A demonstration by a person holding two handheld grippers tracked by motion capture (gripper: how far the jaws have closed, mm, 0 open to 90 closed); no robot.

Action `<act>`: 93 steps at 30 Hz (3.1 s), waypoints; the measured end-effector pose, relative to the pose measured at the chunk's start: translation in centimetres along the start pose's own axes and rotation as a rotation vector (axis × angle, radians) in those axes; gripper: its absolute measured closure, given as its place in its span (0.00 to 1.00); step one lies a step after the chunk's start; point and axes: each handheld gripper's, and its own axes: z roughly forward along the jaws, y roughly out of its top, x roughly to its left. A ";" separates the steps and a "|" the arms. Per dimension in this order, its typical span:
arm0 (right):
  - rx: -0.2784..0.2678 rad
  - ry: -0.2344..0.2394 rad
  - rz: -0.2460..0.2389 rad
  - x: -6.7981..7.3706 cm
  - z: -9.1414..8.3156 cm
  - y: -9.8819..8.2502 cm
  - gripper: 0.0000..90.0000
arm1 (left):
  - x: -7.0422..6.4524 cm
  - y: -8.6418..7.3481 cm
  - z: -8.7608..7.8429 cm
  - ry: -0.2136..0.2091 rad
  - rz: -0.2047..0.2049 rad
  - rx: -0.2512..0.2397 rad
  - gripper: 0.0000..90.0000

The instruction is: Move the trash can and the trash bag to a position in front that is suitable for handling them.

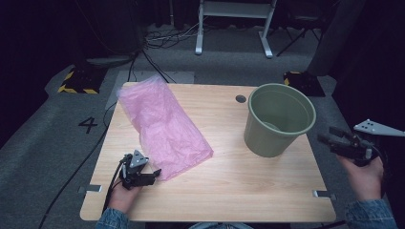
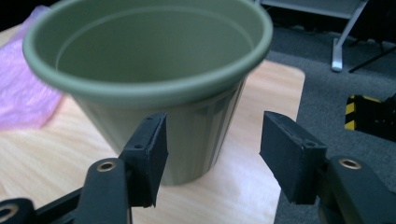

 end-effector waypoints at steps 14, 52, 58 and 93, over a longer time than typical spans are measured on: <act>-0.002 -0.038 -0.017 -0.4 3.8 5.0 0.44 | -0.2 0.2 -0.8 0.036 -0.004 -0.056 0.35; 0.106 0.033 -0.014 1.0 8.0 2.9 0.50 | -1.3 1.4 -1.7 0.030 0.049 -0.101 0.38; 0.109 0.081 -0.077 3.5 7.3 2.6 0.49 | -1.3 1.4 -1.6 0.042 0.045 -0.095 0.38; 0.085 0.285 -0.218 13.1 6.6 2.1 0.45 | -0.6 1.2 -1.6 0.060 0.012 -0.081 0.38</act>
